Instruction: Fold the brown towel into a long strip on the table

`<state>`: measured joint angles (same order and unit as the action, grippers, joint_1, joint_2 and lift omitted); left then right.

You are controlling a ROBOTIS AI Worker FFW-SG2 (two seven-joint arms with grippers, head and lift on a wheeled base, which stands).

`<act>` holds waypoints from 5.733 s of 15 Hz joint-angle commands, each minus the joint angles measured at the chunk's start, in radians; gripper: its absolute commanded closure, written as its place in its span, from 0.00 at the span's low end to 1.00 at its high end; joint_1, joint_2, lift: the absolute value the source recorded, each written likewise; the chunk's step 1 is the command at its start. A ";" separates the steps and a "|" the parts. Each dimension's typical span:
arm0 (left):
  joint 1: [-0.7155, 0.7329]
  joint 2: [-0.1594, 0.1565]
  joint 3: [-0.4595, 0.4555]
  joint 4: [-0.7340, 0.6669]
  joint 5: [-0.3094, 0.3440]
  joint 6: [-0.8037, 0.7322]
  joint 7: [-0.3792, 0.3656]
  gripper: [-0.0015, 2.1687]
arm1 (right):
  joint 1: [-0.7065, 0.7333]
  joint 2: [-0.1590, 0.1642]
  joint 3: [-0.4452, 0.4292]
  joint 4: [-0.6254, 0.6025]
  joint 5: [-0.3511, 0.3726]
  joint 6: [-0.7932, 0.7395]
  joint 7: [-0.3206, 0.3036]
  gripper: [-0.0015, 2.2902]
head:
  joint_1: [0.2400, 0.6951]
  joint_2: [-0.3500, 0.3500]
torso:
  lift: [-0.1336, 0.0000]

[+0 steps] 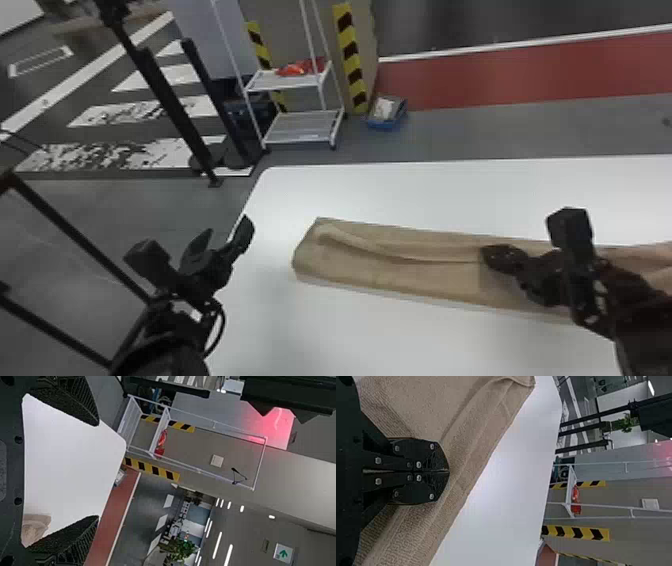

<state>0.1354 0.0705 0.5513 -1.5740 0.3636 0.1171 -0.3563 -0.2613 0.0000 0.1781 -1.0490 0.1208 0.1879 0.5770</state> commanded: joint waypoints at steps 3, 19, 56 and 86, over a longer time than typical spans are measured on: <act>0.000 -0.001 -0.014 0.003 -0.005 -0.001 0.000 0.02 | -0.082 0.001 -0.008 0.132 -0.023 -0.195 -0.063 0.83 | 1.00 1.00 | 0.58; -0.382 0.155 -0.289 0.500 -0.295 -0.020 -0.174 0.04 | 0.215 -0.035 -0.512 -0.364 -0.087 -0.038 0.178 0.24 | 1.00 0.70 | 0.58; -0.303 0.178 -0.291 0.427 -0.345 0.229 -0.177 0.66 | 0.134 -0.123 -0.565 -0.049 -0.038 -0.158 -0.029 0.24 | 1.00 0.52 | 0.58; -0.158 0.106 -0.200 0.114 -0.348 0.428 -0.179 0.66 | 0.235 -0.138 -0.651 -0.217 -0.113 -0.090 0.052 0.72 | 1.00 0.46 | 0.58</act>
<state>-0.0230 0.1812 0.3555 -1.4603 0.0118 0.5638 -0.5355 -0.0264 -0.1391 -0.4752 -1.2653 0.0114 0.1039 0.6291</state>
